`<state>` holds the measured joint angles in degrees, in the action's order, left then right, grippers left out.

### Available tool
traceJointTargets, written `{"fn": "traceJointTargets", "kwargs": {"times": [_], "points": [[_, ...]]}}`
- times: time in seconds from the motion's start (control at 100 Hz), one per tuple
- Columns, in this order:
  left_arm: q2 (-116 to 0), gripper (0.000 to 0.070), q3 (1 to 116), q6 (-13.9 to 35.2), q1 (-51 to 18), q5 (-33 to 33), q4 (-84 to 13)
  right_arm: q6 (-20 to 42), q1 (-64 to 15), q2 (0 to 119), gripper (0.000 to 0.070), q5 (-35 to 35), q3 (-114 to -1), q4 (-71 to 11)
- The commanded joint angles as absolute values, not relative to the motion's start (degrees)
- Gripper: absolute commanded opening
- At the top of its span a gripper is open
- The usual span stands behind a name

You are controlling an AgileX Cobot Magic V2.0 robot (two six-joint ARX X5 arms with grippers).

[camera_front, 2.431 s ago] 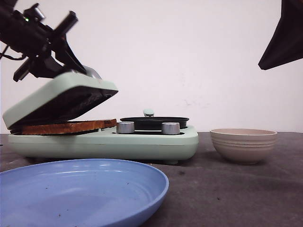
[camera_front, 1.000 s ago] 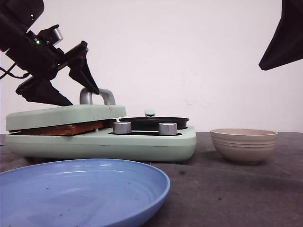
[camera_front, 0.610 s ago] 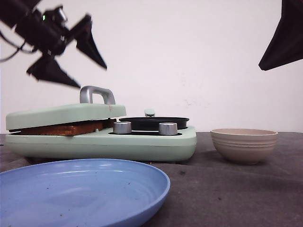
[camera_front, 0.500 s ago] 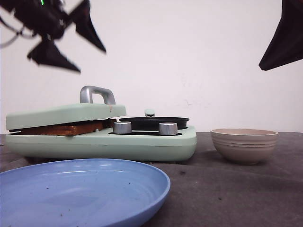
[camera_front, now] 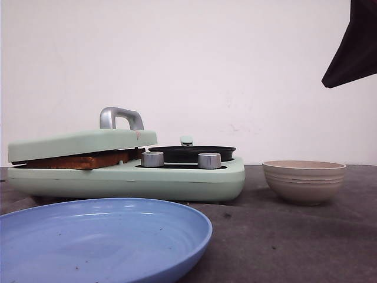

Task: Make breakfast with bread and shrimp
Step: 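Release the lid handle and raise the left gripper, then lower the right gripper onto the cream bowl rim and grasp it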

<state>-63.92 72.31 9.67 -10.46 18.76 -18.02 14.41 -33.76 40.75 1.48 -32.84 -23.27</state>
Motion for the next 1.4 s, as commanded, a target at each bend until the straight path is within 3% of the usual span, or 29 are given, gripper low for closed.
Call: {"fn": "traceJointTargets", "kwargs": {"times": [0.0,0.2,0.42,0.61,0.92,0.98,1.1,1.391], "points": [[-62.83,0.0471,73.49,6.39,-10.35,18.02,-19.14,15.00,-34.26,41.12,0.0000,1.52,-32.99,-22.79],[-57.01,0.0471,73.23,1.69,-10.35,17.78,-23.03,14.98,-34.26,41.12,0.0000,1.48,-32.99,-22.74],[-51.11,0.0471,69.73,0.58,-10.35,17.69,-25.82,14.76,-34.26,41.12,0.0000,1.48,-32.99,-22.52],[-44.12,0.0471,60.53,0.75,-10.35,17.52,-24.60,14.59,-34.26,41.12,0.0000,1.48,-32.99,-21.63],[-27.42,0.0472,42.63,5.89,-10.35,13.17,-23.07,12.84,-34.24,41.12,0.0001,1.45,-33.26,-17.45],[-24.84,0.0472,40.27,5.89,-10.35,12.19,-24.67,12.93,-34.02,41.12,0.0033,1.43,-33.50,-17.28],[-20.73,0.0470,36.56,5.56,-10.35,10.55,-28.29,14.59,-32.82,41.15,0.0161,1.41,-33.82,-17.12],[-15.03,0.0469,30.63,5.74,-10.35,10.04,-30.83,15.66,-26.33,44.75,0.0167,3.36,-38.13,-20.80]]}}
